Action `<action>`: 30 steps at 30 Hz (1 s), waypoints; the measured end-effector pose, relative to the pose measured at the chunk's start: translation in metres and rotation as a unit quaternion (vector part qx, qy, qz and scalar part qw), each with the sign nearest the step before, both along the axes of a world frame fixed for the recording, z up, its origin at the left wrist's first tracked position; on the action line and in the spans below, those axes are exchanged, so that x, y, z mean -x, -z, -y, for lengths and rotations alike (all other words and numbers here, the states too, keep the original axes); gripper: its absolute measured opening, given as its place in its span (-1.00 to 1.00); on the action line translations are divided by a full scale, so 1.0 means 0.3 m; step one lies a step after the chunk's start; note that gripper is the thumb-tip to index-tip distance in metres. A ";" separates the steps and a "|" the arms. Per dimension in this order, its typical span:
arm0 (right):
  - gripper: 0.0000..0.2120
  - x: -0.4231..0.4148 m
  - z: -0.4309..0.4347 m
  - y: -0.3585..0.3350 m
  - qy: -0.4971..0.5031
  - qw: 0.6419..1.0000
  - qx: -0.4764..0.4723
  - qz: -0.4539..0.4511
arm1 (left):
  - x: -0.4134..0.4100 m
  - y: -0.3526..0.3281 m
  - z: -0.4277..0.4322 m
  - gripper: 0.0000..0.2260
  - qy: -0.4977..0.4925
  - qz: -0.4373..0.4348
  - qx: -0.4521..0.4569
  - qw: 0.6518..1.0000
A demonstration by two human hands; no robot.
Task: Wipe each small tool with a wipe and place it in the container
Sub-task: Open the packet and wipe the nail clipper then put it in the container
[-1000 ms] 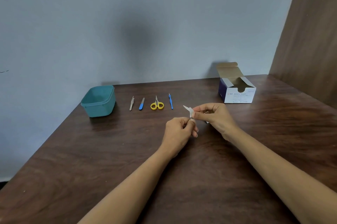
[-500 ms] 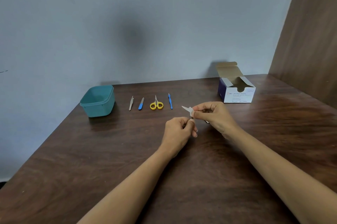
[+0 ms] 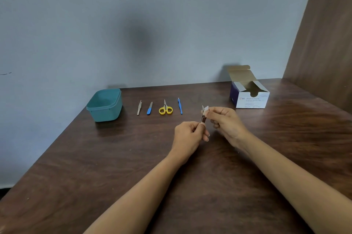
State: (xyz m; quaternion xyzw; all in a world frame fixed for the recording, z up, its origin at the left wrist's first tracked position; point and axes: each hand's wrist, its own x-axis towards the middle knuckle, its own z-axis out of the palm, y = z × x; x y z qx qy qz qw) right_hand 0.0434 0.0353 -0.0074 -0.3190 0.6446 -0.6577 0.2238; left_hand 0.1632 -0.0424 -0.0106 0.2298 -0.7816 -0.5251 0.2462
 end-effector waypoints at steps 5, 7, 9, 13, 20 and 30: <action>-0.89 -0.003 -0.010 0.000 -0.044 0.988 0.047 -0.140 | -0.009 -0.008 0.004 -0.68 0.009 -0.036 -0.075 0.997; -0.93 0.013 -0.012 0.007 -0.047 0.982 0.056 -0.176 | -0.012 -0.011 0.006 -0.68 0.018 -0.043 -0.094 0.994; -0.93 0.027 -0.011 0.014 -0.040 0.974 0.056 -0.214 | -0.014 -0.013 0.008 -0.68 0.027 -0.040 -0.094 0.994; -0.91 0.044 -0.012 0.025 -0.020 0.966 0.061 -0.250 | -0.018 -0.008 0.012 -0.69 0.042 -0.037 -0.080 0.995; -0.90 0.032 0.002 0.032 0.001 0.967 0.136 -0.215 | -0.011 -0.002 0.007 -0.68 0.033 -0.044 -0.050 0.997; -0.88 0.013 0.003 0.015 -0.027 0.959 0.156 -0.234 | -0.001 0.006 0.009 -0.68 0.016 -0.057 -0.053 0.997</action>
